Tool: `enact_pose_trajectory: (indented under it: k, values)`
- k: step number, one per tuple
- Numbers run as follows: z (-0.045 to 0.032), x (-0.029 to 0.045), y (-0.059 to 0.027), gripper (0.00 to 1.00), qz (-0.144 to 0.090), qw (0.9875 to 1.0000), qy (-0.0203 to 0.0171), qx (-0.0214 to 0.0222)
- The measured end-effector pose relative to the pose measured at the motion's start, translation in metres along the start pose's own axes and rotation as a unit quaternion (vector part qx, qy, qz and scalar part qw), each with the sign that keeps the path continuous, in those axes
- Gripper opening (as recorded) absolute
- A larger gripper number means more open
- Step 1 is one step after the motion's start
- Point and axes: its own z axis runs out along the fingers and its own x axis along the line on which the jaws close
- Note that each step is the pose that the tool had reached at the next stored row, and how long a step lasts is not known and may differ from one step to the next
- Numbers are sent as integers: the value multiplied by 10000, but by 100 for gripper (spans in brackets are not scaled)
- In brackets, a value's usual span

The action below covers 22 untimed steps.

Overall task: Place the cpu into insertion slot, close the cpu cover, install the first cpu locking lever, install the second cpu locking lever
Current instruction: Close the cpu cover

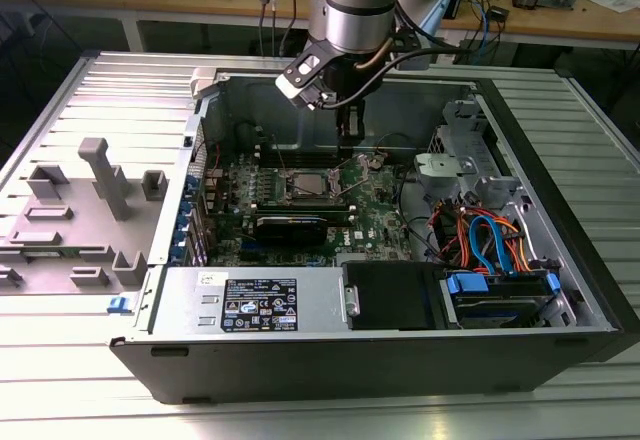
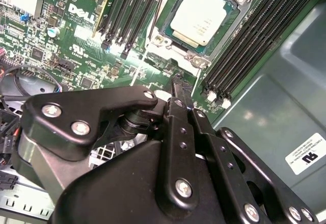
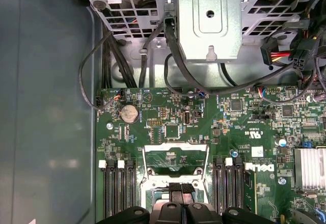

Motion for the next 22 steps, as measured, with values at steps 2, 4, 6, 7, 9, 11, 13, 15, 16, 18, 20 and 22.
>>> enact_pose_trajectory:
  k: [2,4,6,7,9,11,13,15,16,18,20,22]
  values:
    - [0,0,3,11,0,10000,0,0]
    - [0,0,8,11,0,10000,0,0]
    - [0,0,11,11,0,10000,0,0]
    - [1,0,12,11,0,10000,0,0]
    - [1,0,16,11,0,10000,0,0]
    - [1,1,21,11,0,10000,0,0]
    - [2,1,44,11,0,10000,0,0]
    - [1,1,45,11,0,10000,0,0]
    - [2,1,46,11,0,10000,0,0]
    - [2,1,50,11,0,10000,0,0]
    - [2,1,56,11,0,10000,0,0]
    - [2,1,60,11,-1,10000,0,0]
